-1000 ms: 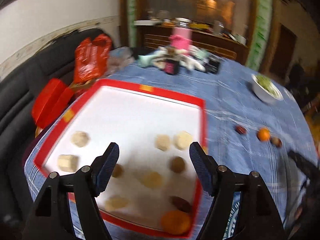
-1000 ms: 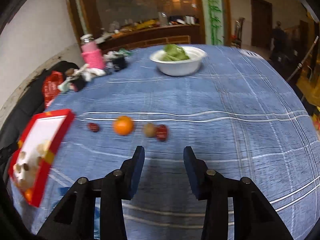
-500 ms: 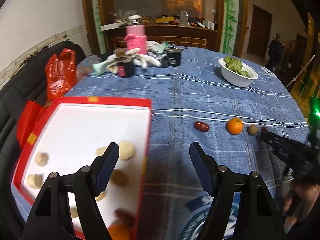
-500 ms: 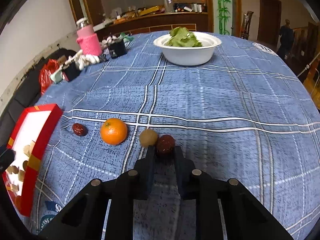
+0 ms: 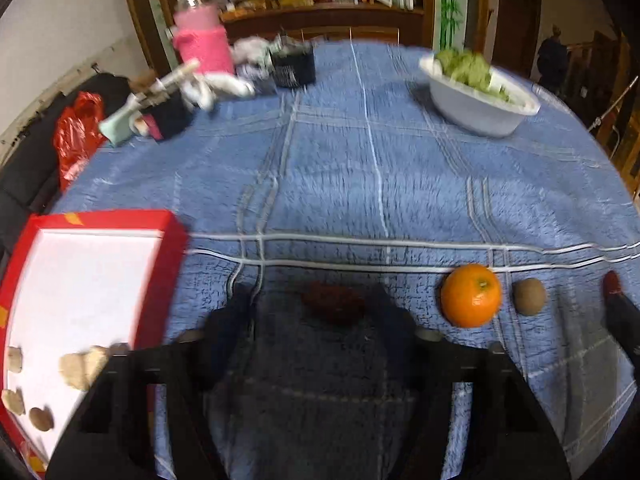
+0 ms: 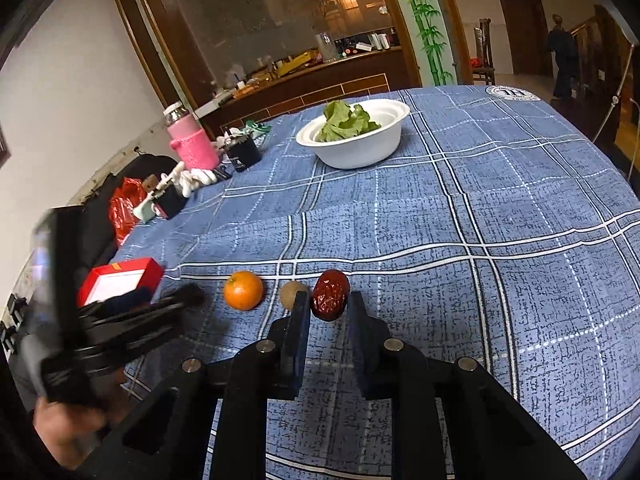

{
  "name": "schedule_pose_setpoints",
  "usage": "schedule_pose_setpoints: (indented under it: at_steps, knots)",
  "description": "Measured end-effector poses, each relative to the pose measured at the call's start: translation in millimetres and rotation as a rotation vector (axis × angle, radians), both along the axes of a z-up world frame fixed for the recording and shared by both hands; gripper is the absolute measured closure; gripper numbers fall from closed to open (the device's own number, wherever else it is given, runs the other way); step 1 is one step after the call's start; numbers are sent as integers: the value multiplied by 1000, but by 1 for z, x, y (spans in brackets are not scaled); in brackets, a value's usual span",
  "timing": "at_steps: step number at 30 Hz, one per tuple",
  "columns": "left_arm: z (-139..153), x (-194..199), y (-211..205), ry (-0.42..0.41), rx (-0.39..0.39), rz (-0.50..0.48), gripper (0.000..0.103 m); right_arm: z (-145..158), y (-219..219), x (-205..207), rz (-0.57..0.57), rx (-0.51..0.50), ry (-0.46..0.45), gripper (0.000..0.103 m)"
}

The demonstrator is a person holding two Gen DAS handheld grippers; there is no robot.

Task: Organize fruits
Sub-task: 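Grasp a red date with the right tool while the left grasps another, then lift both red dates and carry them over the red box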

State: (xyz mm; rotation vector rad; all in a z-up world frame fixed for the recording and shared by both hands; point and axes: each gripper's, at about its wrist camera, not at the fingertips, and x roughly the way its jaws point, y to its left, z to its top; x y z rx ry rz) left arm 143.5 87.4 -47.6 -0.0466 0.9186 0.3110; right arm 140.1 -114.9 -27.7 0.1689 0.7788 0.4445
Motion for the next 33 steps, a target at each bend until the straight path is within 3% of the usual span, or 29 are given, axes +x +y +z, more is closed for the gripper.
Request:
schedule_pose_setpoints:
  at_steps: [1, 6, 13, 23, 33]
  knots:
    - [1, -1, 0, 3, 38, 27, 77, 0, 0, 0, 1, 2, -2, 83]
    - [10, -21, -2, -21, 14, 15, 77, 4, -2, -3, 0, 10, -14, 83]
    - [29, -73, -23, -63, -33, -44, 77, 8, 5, -9, -34, -59, -39, 83]
    - [25, -112, -29, -63, -66, -82, 77, 15, 16, -82, 8, -137, -77, 83]
    - [23, -133, -20, -69, -86, -72, 77, 0, 31, -111, 48, -183, -44, 83]
